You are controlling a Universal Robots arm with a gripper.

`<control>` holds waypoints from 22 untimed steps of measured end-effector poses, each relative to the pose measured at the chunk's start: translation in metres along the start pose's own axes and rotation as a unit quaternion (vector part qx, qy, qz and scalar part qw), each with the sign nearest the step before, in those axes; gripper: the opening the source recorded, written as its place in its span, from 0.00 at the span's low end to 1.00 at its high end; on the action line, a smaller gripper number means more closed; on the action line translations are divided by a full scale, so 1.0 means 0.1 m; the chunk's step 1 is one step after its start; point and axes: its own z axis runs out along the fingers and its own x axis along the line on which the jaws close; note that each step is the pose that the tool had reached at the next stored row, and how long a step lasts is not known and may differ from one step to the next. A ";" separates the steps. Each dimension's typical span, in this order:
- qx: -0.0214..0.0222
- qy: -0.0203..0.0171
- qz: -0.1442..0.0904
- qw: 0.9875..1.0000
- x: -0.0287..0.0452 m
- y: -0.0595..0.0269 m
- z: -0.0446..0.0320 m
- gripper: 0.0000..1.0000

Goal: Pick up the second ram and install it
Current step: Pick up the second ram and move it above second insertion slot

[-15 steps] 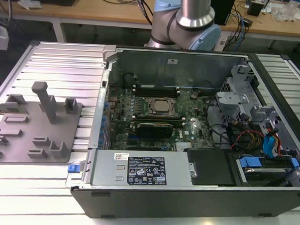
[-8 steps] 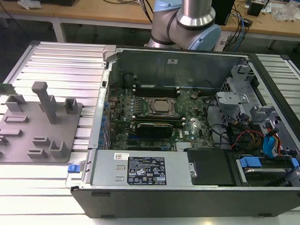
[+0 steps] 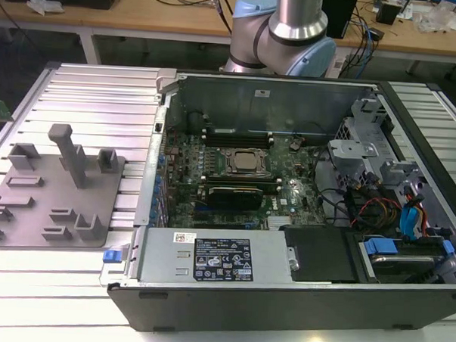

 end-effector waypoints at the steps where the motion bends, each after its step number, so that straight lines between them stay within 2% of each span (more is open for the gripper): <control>1: 0.000 0.000 0.000 1.000 -0.001 0.001 -0.027 0.09; 3: 0.000 0.000 0.000 1.000 -0.002 0.002 -0.071 0.09; 4: 0.000 0.001 0.000 1.000 -0.003 0.003 -0.075 0.09; 10: 0.000 0.002 0.000 1.000 -0.004 -0.006 -0.078 0.09; 14: 0.000 0.002 0.000 1.000 -0.003 -0.101 -0.079 0.09; 22: 0.000 0.002 0.000 1.000 -0.003 -0.217 -0.082 0.09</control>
